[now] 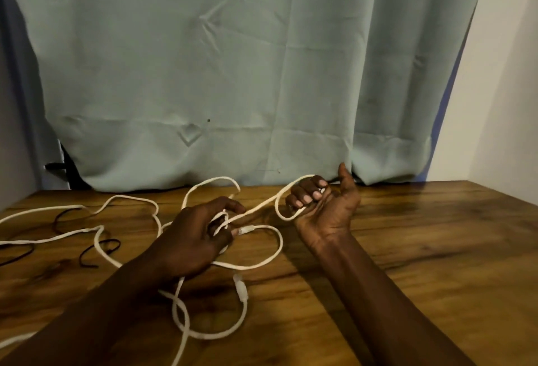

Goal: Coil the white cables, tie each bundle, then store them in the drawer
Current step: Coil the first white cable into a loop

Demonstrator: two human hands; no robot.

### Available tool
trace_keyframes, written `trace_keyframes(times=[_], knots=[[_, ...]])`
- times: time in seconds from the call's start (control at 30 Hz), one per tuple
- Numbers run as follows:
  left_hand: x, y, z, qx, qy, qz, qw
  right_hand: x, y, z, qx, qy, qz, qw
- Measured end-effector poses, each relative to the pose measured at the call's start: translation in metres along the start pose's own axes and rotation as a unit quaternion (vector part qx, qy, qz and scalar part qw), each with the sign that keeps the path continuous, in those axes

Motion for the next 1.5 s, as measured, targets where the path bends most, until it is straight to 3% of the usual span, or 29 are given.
trace_keyframes(times=[0.13,0.23,0.27,0.33,0.4,0.43,0.5,0.67,0.77,0.8,0.9,0.97,1.03,1.1,1.17,1.27,1.4,1.5], knots=[[0.007,0.02,-0.013,-0.119,-0.037,-0.036,0.992,0.007,0.004,-0.012,0.049,-0.007,0.029,0.998],[0.008,0.032,-0.021,-0.144,-0.062,-0.063,0.986,0.013,0.009,-0.023,0.212,-0.048,0.079,0.973],[0.008,0.037,-0.023,-0.137,-0.069,-0.073,0.985,0.018,0.01,-0.027,0.324,-0.069,0.112,0.937],[0.01,0.046,-0.025,-0.112,-0.074,-0.094,0.987,0.028,0.019,-0.036,0.557,-0.118,0.162,0.806],[0.011,0.051,-0.022,-0.082,-0.069,-0.093,0.99,0.035,0.031,-0.042,0.694,-0.18,0.198,0.669],[0.011,0.052,-0.018,-0.074,-0.058,-0.09,0.991,0.037,0.037,-0.044,0.732,-0.2,0.206,0.617],[0.013,0.053,-0.005,-0.063,-0.025,-0.104,0.992,0.035,0.043,-0.042,0.775,-0.215,0.189,0.564],[0.016,0.041,0.034,-0.048,0.056,-0.112,0.991,0.033,0.048,-0.033,0.82,-0.21,0.146,0.512],[0.02,0.037,0.053,-0.035,0.111,-0.115,0.987,0.034,0.055,-0.033,0.806,-0.208,0.113,0.543],[0.02,0.035,0.056,-0.021,0.126,-0.111,0.986,0.034,0.058,-0.033,0.783,-0.207,0.09,0.58],[0.021,0.026,0.06,0.035,0.163,-0.076,0.983,0.037,0.066,-0.035,0.623,-0.226,-0.013,0.749],[0.019,0.02,0.058,0.082,0.172,-0.045,0.981,0.039,0.07,-0.036,0.526,-0.235,-0.078,0.814],[0.018,0.017,0.055,0.127,0.162,-0.025,0.978,0.041,0.076,-0.033,0.429,-0.234,-0.165,0.857],[0.017,0.014,0.052,0.144,0.143,-0.02,0.979,0.047,0.083,-0.036,0.296,-0.255,-0.257,0.884],[0.016,0.011,0.051,0.132,0.121,-0.017,0.984,0.05,0.081,-0.045,0.169,-0.281,-0.288,0.9],[0.017,0.002,0.049,0.137,0.096,0.003,0.986,0.04,0.059,-0.049,0.078,-0.27,-0.241,0.929],[0.016,-0.006,0.047,0.125,0.118,0.022,0.985,0.025,0.029,-0.037,0.058,-0.189,-0.149,0.969],[0.016,-0.016,0.045,0.223,0.14,0.066,0.962,0.019,0.02,-0.028,0.05,-0.15,-0.116,0.981]])
Point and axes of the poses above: each hand's wrist, its own x-axis away from the middle knuckle, its own z-axis out of the back of the hand, y = z × x, the point moved 8 cm from there along -x, towards the middle knuckle, and after that the axes turned 2 degrees about -y, right-handed, at the moved point
